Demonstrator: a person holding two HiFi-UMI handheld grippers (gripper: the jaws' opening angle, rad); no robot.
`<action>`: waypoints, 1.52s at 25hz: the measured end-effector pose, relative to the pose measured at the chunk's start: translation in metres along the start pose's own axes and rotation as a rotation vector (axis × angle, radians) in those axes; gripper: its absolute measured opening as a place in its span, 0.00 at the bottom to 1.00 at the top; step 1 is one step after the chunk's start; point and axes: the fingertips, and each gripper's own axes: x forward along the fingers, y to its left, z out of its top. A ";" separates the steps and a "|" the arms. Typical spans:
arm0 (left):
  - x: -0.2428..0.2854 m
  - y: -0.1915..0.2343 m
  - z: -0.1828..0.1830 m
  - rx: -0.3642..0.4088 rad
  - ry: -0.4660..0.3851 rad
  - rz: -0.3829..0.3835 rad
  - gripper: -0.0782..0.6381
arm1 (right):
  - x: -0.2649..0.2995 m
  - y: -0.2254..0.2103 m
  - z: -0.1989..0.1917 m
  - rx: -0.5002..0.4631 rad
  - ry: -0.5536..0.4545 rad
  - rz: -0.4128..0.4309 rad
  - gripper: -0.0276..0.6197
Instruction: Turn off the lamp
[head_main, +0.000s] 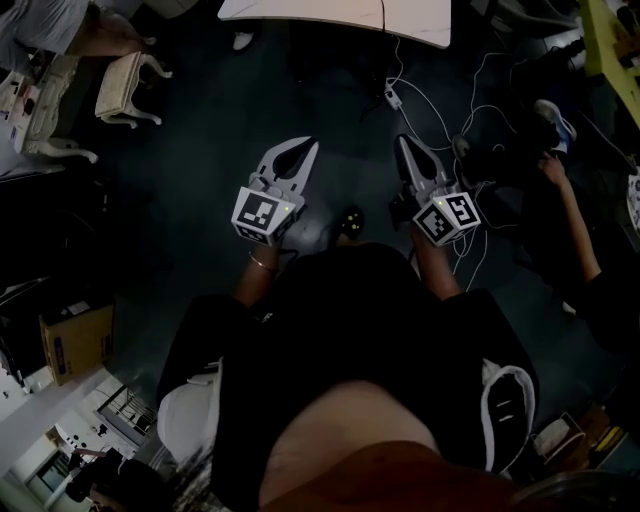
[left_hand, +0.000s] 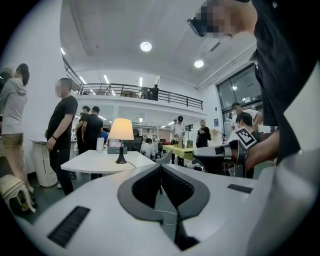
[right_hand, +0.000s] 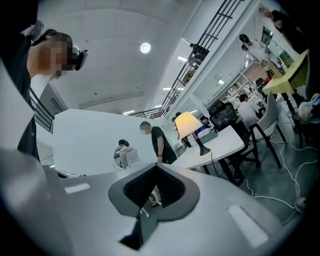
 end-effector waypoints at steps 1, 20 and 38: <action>0.005 0.004 0.000 0.006 0.003 0.000 0.12 | 0.005 -0.004 0.001 0.001 0.000 0.001 0.04; 0.079 0.032 0.021 0.020 0.014 -0.090 0.12 | 0.032 -0.042 0.021 0.009 -0.056 -0.076 0.04; 0.145 0.096 0.013 0.035 0.059 -0.236 0.12 | 0.100 -0.077 0.020 0.007 -0.065 -0.207 0.04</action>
